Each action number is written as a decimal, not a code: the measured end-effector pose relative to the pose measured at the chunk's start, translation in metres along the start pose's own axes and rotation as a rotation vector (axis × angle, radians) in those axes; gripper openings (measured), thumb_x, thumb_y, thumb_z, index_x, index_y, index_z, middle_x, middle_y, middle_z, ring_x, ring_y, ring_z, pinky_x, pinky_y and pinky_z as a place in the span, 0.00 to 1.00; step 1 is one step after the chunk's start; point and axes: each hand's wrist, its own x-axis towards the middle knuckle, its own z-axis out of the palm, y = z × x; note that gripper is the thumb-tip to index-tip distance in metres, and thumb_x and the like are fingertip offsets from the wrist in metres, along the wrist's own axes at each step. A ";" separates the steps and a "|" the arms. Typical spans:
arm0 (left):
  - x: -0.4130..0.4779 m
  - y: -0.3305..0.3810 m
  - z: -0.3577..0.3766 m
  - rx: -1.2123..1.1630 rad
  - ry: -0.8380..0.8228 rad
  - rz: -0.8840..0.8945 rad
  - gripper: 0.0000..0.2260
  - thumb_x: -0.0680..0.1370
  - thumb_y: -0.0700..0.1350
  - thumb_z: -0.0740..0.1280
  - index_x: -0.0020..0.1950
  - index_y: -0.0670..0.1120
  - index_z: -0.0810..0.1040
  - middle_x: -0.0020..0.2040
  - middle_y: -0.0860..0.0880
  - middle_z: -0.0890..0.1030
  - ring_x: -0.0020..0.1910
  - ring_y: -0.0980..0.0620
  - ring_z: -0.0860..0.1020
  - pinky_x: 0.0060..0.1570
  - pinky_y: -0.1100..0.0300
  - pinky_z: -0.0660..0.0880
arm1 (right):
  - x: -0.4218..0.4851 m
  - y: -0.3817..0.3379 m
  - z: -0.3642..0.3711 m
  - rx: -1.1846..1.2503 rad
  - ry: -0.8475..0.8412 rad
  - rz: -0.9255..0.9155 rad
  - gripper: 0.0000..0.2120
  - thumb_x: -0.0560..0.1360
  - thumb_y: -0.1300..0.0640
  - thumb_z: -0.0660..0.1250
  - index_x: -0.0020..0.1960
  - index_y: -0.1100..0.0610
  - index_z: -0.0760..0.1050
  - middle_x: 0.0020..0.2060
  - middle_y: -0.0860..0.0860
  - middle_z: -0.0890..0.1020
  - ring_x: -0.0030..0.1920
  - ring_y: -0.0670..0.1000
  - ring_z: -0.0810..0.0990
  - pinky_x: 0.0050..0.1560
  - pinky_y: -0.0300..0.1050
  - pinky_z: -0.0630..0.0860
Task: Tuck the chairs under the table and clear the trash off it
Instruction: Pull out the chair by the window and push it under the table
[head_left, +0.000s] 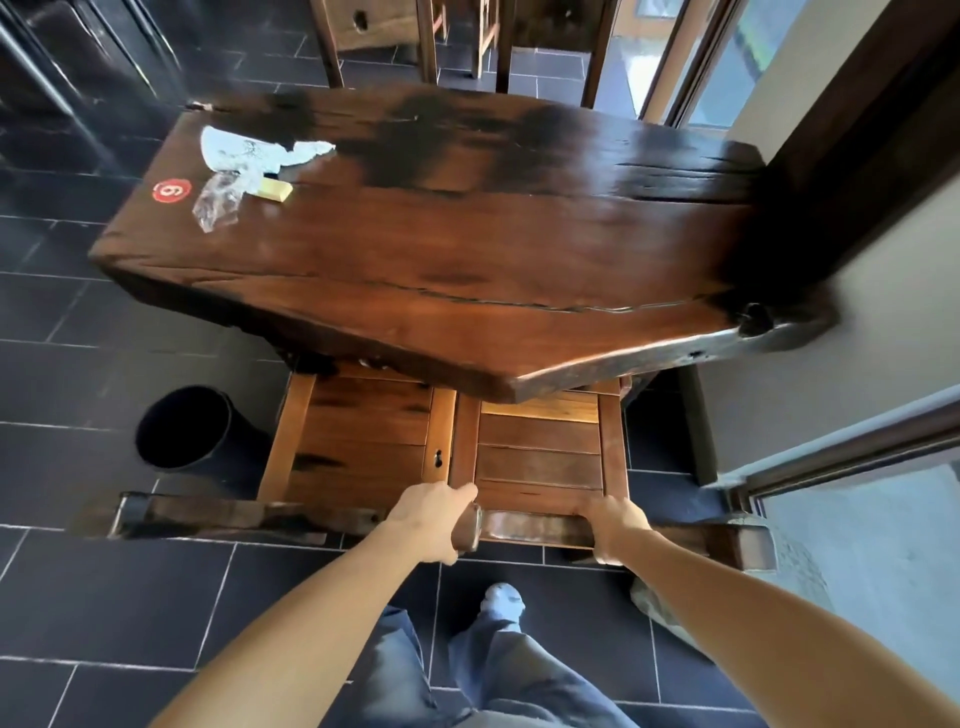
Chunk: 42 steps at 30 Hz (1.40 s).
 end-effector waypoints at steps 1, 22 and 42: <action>-0.001 0.000 0.000 0.013 -0.010 0.013 0.31 0.67 0.49 0.76 0.65 0.48 0.65 0.51 0.44 0.79 0.48 0.43 0.79 0.41 0.54 0.72 | -0.001 0.000 0.001 -0.003 -0.010 -0.001 0.23 0.72 0.60 0.69 0.66 0.49 0.72 0.56 0.52 0.81 0.57 0.56 0.79 0.53 0.46 0.78; -0.008 -0.003 0.011 0.086 0.023 0.108 0.27 0.67 0.49 0.72 0.61 0.46 0.66 0.47 0.45 0.80 0.45 0.42 0.79 0.38 0.54 0.70 | -0.009 -0.005 0.012 -0.012 -0.063 0.045 0.25 0.71 0.66 0.66 0.65 0.49 0.72 0.56 0.51 0.80 0.56 0.55 0.80 0.49 0.46 0.76; -0.122 -0.295 0.042 0.188 -0.128 -0.173 0.32 0.75 0.48 0.63 0.76 0.54 0.54 0.73 0.55 0.66 0.70 0.54 0.67 0.68 0.59 0.65 | -0.021 -0.220 -0.060 0.098 -0.074 -0.206 0.35 0.70 0.33 0.63 0.68 0.54 0.67 0.63 0.54 0.72 0.60 0.61 0.76 0.57 0.58 0.74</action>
